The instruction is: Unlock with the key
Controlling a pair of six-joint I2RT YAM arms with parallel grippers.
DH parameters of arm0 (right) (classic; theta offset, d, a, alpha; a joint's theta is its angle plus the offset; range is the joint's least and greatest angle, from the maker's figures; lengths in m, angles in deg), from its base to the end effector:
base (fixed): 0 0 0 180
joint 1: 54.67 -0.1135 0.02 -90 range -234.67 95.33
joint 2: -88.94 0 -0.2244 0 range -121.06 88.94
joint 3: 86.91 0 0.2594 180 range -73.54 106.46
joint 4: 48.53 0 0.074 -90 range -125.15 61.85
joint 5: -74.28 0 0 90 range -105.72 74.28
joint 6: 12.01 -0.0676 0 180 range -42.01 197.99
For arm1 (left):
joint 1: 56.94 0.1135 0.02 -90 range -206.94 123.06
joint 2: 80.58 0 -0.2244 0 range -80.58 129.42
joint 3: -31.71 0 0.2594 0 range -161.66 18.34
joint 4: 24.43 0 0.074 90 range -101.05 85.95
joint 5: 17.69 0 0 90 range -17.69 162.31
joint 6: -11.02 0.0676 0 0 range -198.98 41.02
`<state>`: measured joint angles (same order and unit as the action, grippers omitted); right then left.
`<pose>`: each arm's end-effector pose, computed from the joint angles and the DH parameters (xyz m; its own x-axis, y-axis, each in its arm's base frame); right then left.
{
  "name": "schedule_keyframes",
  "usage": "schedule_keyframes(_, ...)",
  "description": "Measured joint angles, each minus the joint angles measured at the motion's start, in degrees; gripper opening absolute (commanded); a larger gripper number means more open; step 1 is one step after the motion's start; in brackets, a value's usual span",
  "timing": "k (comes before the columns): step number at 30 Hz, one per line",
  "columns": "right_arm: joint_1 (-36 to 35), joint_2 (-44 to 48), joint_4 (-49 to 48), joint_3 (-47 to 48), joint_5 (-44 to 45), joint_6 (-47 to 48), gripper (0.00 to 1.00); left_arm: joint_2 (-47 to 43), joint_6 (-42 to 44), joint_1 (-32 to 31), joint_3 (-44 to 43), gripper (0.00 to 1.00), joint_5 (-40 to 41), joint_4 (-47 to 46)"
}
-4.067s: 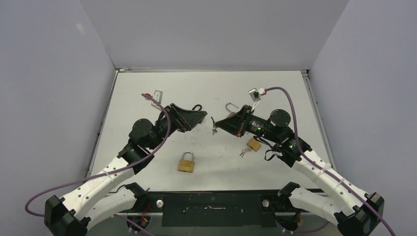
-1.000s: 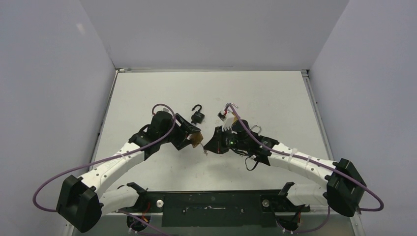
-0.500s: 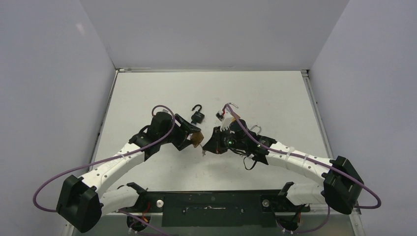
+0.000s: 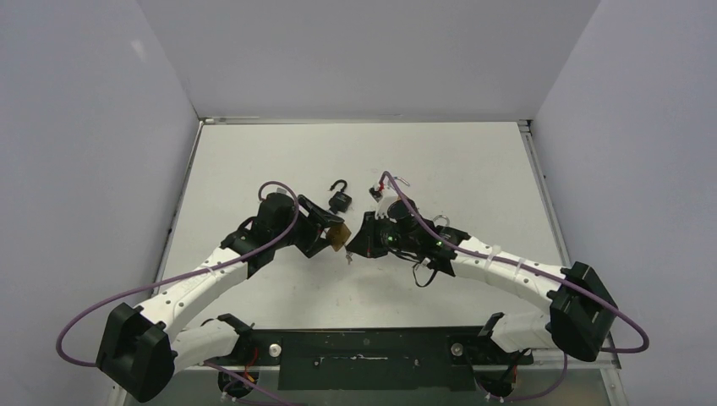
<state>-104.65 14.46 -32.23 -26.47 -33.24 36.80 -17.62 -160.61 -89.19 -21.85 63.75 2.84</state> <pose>0.1973 0.2667 0.1968 -0.8354 -0.0183 -0.5493 -0.4614 0.5665 0.6828 0.2372 -0.1616 0.1869 -0.6955 -0.7180 -0.0288 -0.4082 0.4277 -0.8065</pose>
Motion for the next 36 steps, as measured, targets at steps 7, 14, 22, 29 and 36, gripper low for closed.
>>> schedule_keyframes(7, 0.0, -3.3, 4.8, 5.4, 2.2, -2.4, 0.0, -0.7, -1.1, 0.0, 0.5, 0.06, 0.7, -0.5)
schedule_keyframes(14, 0.7, -4.4, 5.7, 6.6, 0.4, -1.3, 0.0, -0.7, -1.8, 0.2, 0.7, 0.01, 0.7, -0.5)
schedule_keyframes(22, 1.3, -4.4, 4.2, 6.6, -0.3, 1.5, 0.0, -1.3, -3.7, 0.4, 0.7, 0.0, -0.5, -0.6)
schedule_keyframes(29, 2.1, -5.2, 2.2, 7.0, -1.1, -5.3, 0.0, -1.7, -4.9, 0.9, 0.8, 0.0, 0.6, -1.3)
schedule_keyframes(36, 6.8, -4.1, -12.0, 0.7, -6.9, -21.0, 0.0, -4.1, -7.4, 1.6, 2.8, 0.0, 2.5, -8.1)
